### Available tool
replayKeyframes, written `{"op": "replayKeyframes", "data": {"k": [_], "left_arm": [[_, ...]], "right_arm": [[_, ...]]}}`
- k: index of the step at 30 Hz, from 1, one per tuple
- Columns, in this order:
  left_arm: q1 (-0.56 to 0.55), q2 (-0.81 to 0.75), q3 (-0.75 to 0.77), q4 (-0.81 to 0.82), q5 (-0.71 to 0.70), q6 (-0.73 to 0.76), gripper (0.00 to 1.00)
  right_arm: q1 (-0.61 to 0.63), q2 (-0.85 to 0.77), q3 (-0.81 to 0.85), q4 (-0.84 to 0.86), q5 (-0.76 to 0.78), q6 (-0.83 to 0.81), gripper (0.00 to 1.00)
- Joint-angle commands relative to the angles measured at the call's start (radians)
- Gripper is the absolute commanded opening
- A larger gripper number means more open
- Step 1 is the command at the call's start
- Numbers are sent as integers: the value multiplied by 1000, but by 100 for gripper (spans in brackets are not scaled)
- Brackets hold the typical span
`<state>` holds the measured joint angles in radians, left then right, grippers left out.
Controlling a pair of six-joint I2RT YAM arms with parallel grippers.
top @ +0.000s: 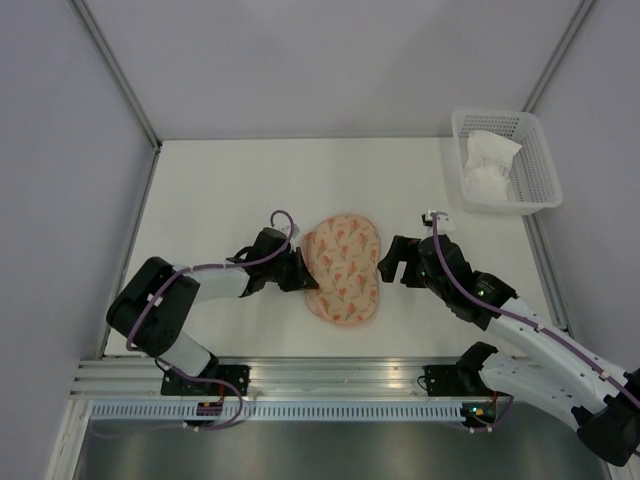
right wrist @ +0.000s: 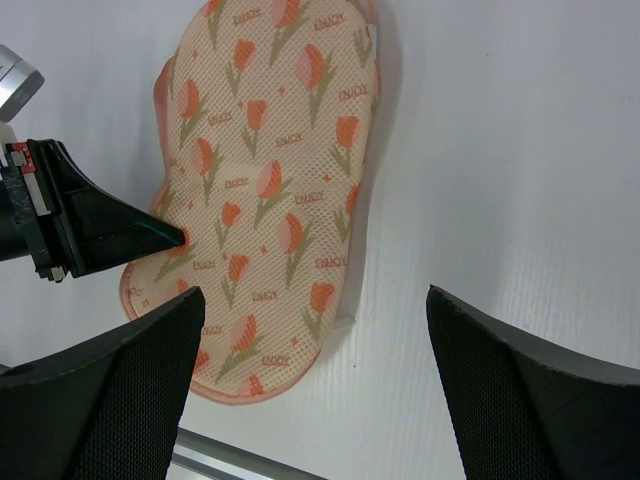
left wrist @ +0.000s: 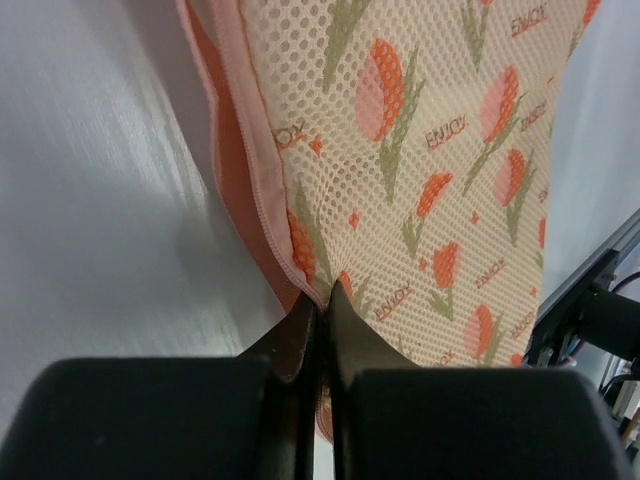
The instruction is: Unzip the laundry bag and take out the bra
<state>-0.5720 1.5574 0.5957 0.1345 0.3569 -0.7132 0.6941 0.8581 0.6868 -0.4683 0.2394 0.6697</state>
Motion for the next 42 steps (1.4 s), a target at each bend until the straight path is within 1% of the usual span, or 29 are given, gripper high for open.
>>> {"op": "replayKeyframes", "data": {"k": [1, 2, 3, 5, 6, 7, 12, 13, 14, 15, 16, 18, 19, 20, 22, 24, 25, 28, 29, 30, 31, 32, 34, 35, 36, 38, 40, 41, 42], "left_arm": [[3, 4, 30, 100, -4, -28, 2], [17, -2, 47, 96, -18, -35, 2], [27, -5, 67, 87, -65, -54, 2], [69, -10, 160, 60, -149, -90, 2], [86, -4, 161, 65, -174, -103, 2], [102, 4, 212, 63, -194, -115, 2], [270, 142, 441, 24, -214, -216, 2], [297, 168, 470, 14, -217, -238, 2], [357, 190, 492, 16, -217, -261, 2], [386, 211, 528, 26, -210, -305, 2], [444, 260, 550, 34, -210, -327, 2], [501, 309, 614, 31, -214, -377, 2], [553, 355, 637, 8, -220, -394, 2], [570, 380, 657, 7, -225, -422, 2], [660, 439, 713, -1, -230, -445, 2], [704, 470, 752, 14, -219, -488, 2], [742, 502, 768, 48, -204, -499, 2], [793, 526, 828, 79, -182, -531, 2], [801, 535, 842, 95, -174, -531, 5], [810, 538, 880, 94, -161, -528, 27], [820, 540, 897, 91, -145, -522, 41], [821, 524, 908, 91, -122, -513, 62], [814, 491, 898, 88, -111, -494, 74], [814, 472, 889, 85, -102, -473, 78], [810, 430, 866, 71, -79, -459, 99], [802, 388, 808, 57, -32, -416, 100], [790, 310, 744, 66, 0, -401, 100], [784, 275, 661, 79, 25, -387, 100], [776, 242, 618, 91, 28, -378, 100]], "right_arm": [[-7, -10, 2, -4, -9, -1, 95], [-7, -7, 3, -6, -11, -4, 95], [-7, -4, 3, -6, -11, -7, 95], [-8, 1, 5, -9, -12, -9, 95], [-8, 2, 5, -9, -12, -9, 95], [-10, 1, 3, -10, -15, -9, 95], [-13, -10, -3, -23, -9, -15, 95], [-11, -13, -3, -32, -9, -21, 95], [-15, -14, -3, -35, -5, -22, 95], [-15, -19, -3, -41, 0, -24, 95], [-16, -21, -3, -52, 1, -27, 95], [-22, -27, -4, -59, 5, -32, 96], [-24, -28, -6, -64, 5, -32, 96], [-28, -28, -6, -67, 5, -33, 96], [-33, -21, -4, -70, -6, -36, 96], [-34, -4, -4, -72, -23, -35, 97], [-34, 1, -4, -70, -31, -38, 98], [-34, 19, -4, -55, -49, -39, 98], [-36, 30, -4, -52, -51, -44, 98], [-34, 36, -3, -50, -49, -44, 98], [-36, 42, -1, -49, -51, -45, 98], [-36, 50, -3, -43, -51, -47, 98], [-36, 56, -7, -21, -51, -45, 98], [-36, 61, -6, -15, -57, -45, 98], [-36, 64, -1, -4, -58, -44, 98], [-36, 73, 13, 0, -61, -44, 98], [-36, 82, 25, 11, -74, -56, 98], [-36, 90, 31, 10, -78, -59, 98], [-34, 93, 36, 11, -72, -61, 98]]}}
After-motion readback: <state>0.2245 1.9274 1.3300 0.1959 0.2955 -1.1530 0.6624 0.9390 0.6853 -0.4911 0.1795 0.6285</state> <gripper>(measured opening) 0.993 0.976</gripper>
